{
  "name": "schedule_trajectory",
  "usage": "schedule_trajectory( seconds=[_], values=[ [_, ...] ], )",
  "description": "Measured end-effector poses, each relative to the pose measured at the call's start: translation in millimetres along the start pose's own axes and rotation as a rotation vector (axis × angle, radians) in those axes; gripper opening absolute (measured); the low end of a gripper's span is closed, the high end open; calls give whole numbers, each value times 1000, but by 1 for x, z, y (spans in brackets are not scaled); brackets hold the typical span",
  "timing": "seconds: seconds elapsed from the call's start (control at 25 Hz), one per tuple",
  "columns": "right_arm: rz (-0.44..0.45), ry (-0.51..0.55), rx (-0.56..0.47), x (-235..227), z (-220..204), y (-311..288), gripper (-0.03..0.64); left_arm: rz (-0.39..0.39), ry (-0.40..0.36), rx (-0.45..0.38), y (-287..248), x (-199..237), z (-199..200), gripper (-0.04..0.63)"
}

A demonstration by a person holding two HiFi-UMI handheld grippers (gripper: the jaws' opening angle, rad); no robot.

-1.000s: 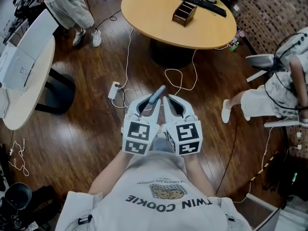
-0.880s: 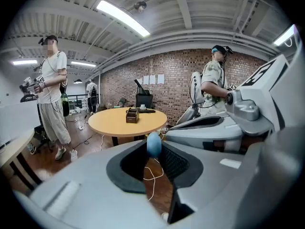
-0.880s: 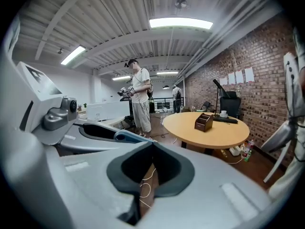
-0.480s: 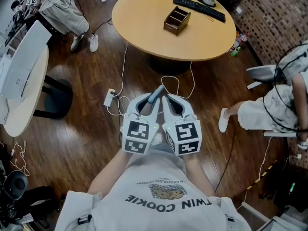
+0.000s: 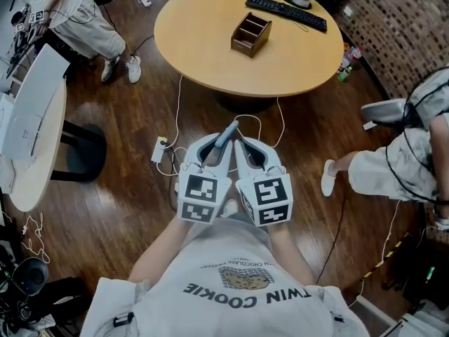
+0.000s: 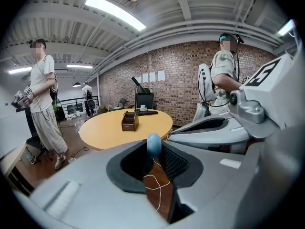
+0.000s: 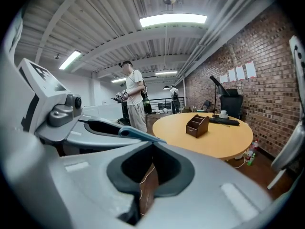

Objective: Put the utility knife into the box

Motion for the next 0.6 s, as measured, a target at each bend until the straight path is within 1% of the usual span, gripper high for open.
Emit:
schedule_trajectory(
  seconds=[0.32, 0.6],
  values=[
    [-44, 0, 15, -39, 14, -48, 2, -53, -9, -3, -59, 28, 14, 75],
    [-128, -14, 22, -65, 45, -106, 2, -129, -34, -8, -110, 78, 38, 75]
  ],
)
Point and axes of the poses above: the fingertips, and each gripper's own axes: y backward along the fingers, x to its left, z out of its top, the point moved 2 cm from there along y, backward along the fingers, and after that the axes turned 3 degrees about z, right-handed, at the moved point
